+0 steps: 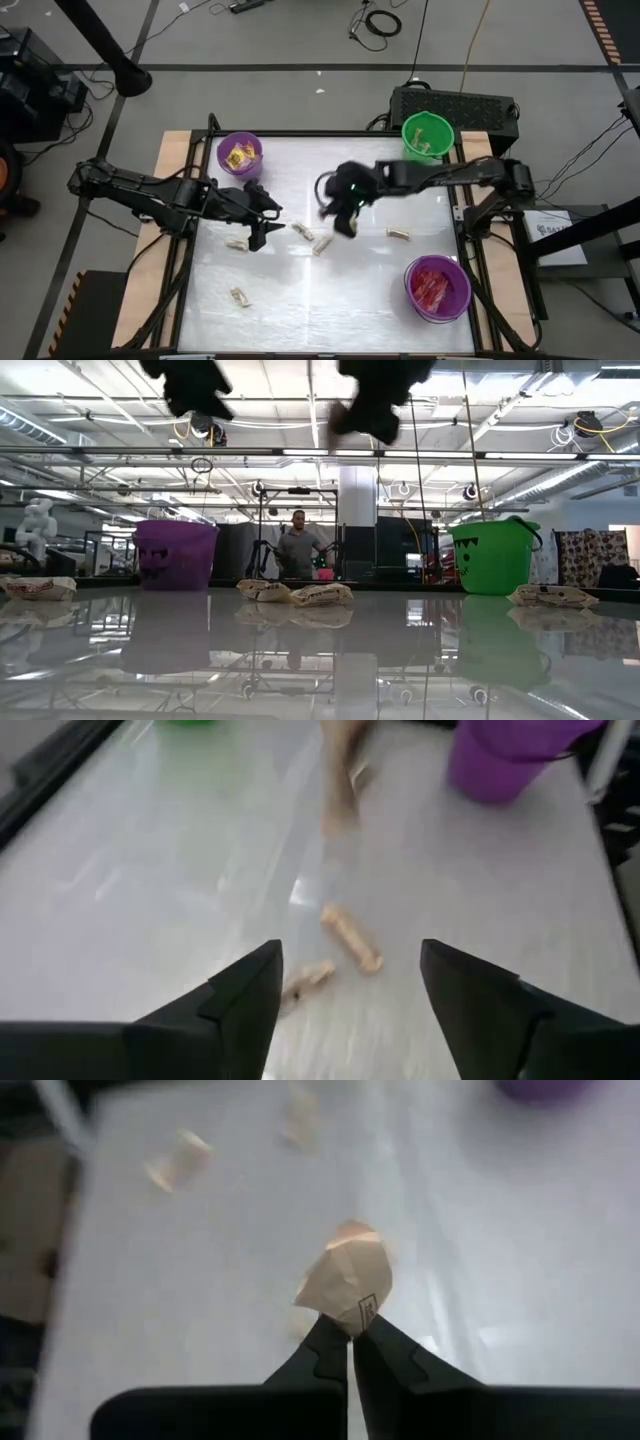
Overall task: Sort candy by brand, put in halloween buckets
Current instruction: Put the white candy into the green bucket
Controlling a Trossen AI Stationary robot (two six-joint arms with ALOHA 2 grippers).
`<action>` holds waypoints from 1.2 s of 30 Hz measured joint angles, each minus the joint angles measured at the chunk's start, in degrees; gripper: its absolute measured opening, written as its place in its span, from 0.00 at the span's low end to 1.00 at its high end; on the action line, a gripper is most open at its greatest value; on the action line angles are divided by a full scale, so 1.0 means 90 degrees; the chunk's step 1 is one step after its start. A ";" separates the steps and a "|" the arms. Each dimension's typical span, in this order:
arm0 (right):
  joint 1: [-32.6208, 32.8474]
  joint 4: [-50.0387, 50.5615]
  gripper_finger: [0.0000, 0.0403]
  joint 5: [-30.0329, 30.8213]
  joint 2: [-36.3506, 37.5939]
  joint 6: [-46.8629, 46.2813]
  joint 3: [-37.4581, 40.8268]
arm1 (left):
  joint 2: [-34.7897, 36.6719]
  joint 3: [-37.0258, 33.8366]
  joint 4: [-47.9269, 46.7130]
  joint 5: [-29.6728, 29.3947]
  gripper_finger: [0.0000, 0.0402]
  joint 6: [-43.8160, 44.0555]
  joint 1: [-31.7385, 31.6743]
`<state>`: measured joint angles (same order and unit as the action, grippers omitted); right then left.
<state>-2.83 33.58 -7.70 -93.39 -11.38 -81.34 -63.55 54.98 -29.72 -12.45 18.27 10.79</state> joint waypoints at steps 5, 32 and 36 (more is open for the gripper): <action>-0.1093 0.1520 0.00 0.0060 0.0628 0.0549 0.0000 | 0.0058 0.0000 -0.1247 0.0010 0.62 0.0938 -0.0073; -0.6323 0.3481 0.00 0.1076 0.0785 0.0843 -0.0002 | 0.0056 -0.0092 -0.3365 0.0112 0.62 0.2443 0.0192; -0.6526 0.3479 0.00 0.1076 0.0528 0.0851 0.0000 | 0.0054 -0.0092 -0.3371 0.0102 0.62 0.2610 0.0192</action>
<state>-61.56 64.90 1.98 -88.64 -3.72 -81.34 -63.07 54.15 -60.05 -11.53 41.76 12.51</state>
